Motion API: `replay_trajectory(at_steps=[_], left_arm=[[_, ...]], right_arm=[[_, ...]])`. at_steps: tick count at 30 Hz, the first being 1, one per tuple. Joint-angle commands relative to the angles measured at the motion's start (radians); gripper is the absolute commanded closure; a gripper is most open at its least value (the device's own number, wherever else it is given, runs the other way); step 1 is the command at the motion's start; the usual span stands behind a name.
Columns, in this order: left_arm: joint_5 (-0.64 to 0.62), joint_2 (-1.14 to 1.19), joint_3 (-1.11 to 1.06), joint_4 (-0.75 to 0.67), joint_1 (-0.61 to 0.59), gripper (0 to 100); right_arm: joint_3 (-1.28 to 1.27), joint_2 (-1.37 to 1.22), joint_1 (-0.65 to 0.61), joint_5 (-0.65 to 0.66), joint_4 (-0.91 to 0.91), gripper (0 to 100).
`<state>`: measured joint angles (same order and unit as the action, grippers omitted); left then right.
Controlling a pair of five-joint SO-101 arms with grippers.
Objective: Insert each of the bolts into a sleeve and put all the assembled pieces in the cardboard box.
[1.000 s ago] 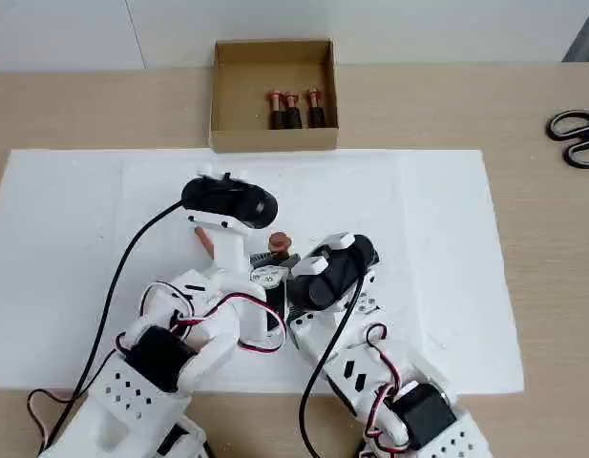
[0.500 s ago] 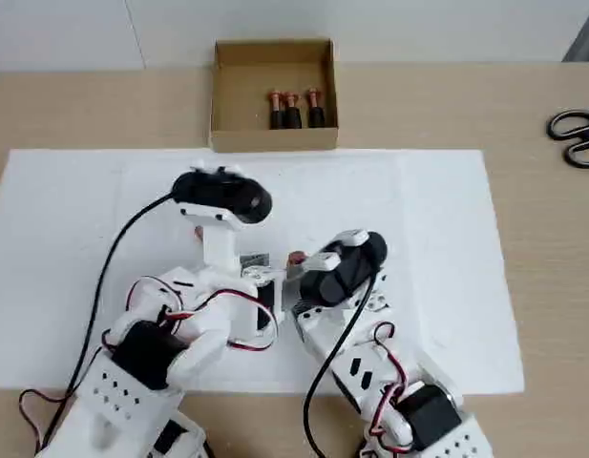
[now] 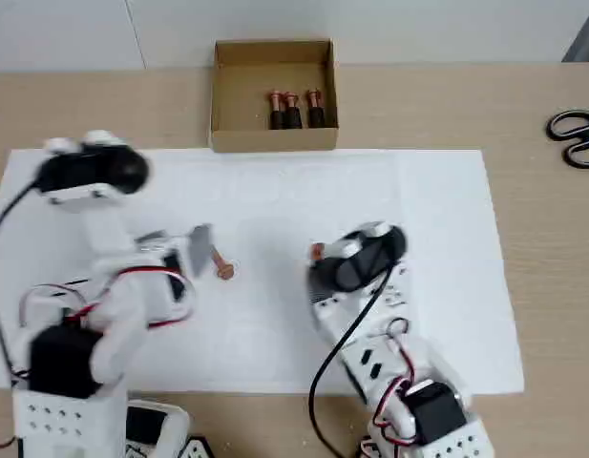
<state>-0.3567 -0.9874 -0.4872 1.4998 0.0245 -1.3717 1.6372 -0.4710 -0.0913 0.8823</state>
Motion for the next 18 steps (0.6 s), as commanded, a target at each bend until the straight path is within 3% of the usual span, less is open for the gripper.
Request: replay_trajectory(at_steps=[1, 5, 18], left_arm=[[0.164, -0.008, 0.044, 0.012, -0.161, 81], [0.288, -0.008, 0.044, 0.018, -0.244, 81], [0.298, -0.009, 0.042, 0.015, -0.281, 81]], right_arm=[[0.153, -0.002, 0.17, 0.052, 0.101, 99.5], [0.331, -0.11, 0.269, 0.12, 0.143, 99.5], [1.278, -1.188, 0.246, 0.121, 0.084, 99.5]])
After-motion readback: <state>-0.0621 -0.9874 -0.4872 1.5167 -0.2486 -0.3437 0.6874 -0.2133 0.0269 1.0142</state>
